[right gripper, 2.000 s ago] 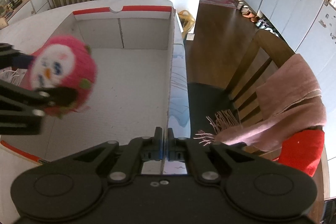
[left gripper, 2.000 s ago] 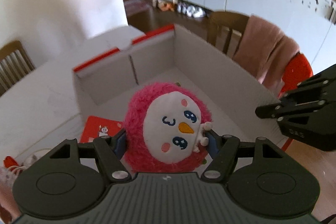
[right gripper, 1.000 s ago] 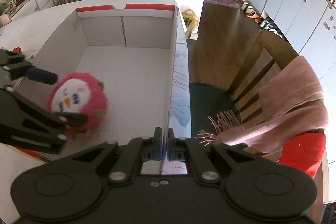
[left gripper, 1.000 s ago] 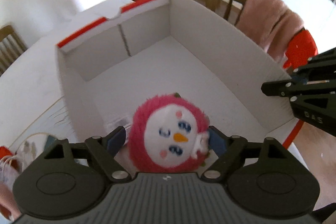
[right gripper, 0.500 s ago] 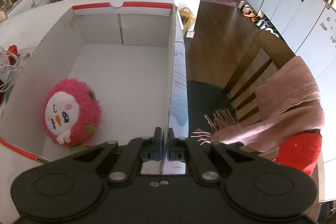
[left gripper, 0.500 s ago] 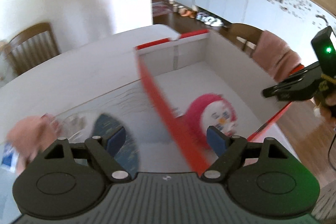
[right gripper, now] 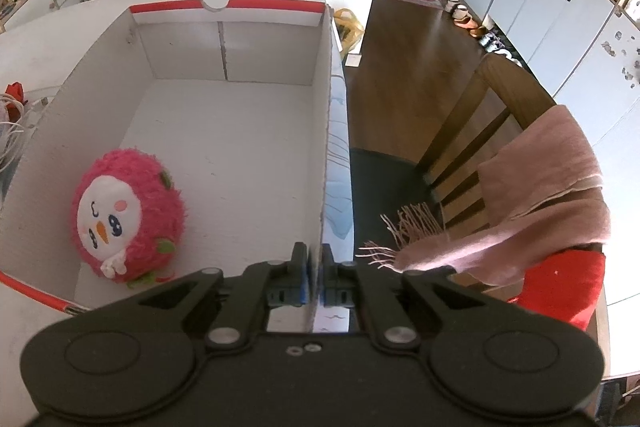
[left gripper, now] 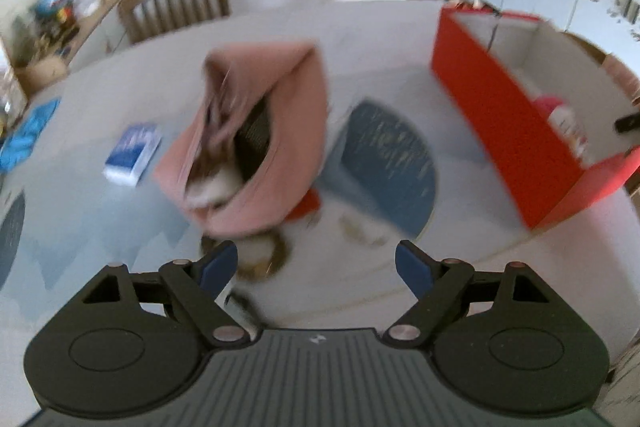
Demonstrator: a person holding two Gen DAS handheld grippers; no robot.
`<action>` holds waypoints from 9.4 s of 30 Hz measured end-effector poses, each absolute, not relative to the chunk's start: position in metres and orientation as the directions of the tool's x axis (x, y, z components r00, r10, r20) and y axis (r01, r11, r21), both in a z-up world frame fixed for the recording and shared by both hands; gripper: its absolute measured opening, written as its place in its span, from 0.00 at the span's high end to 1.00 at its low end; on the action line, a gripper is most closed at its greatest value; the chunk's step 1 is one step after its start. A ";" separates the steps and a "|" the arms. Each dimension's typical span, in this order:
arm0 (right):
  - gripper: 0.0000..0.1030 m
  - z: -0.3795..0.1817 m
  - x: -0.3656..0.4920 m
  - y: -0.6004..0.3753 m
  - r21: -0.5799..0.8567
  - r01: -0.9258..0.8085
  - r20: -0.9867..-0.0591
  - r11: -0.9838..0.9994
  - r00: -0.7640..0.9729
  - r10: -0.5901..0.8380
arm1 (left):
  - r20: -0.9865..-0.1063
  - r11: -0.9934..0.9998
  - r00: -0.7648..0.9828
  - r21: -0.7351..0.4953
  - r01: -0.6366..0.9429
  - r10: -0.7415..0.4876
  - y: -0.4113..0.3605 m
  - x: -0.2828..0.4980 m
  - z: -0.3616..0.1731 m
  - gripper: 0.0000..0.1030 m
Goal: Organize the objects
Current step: 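Return the left gripper to the table and grasp the black USB cable, then carry the black cable with the left gripper into the box and release, then return the left gripper to the table and grasp the brown bead bracelet, then carry the bead bracelet with the left gripper into the box and release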
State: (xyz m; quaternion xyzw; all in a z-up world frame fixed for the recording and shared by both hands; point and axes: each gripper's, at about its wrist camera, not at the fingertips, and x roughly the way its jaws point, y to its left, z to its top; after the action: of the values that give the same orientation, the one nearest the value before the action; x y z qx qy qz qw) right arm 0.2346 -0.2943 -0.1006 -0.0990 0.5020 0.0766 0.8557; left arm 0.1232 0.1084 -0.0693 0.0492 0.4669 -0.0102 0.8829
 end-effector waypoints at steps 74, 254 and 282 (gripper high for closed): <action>0.95 -0.108 0.248 -0.300 -0.124 -0.239 -0.868 0.963 0.497 0.011 | -0.681 0.877 0.642 -0.001 0.480 -0.353 -0.019 0.227 0.039 0.89; 0.91 -0.123 0.235 -0.280 -0.192 -0.305 -0.886 0.933 0.463 -0.031 | -0.801 0.988 0.584 -0.157 0.011 -0.134 0.130 0.137 -0.074 0.95; 0.93 -0.122 0.236 -0.284 -0.178 -0.323 -0.891 0.930 0.453 -0.013 | -0.714 0.857 0.556 -0.121 0.500 -0.425 -0.052 0.247 0.004 0.95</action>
State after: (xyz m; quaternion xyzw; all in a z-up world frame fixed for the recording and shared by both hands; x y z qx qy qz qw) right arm 0.2362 -0.2840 -0.1224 -0.1632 0.5146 0.0925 0.8367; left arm 0.2474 -0.0518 0.0045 0.0479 0.3912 -0.2628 0.8807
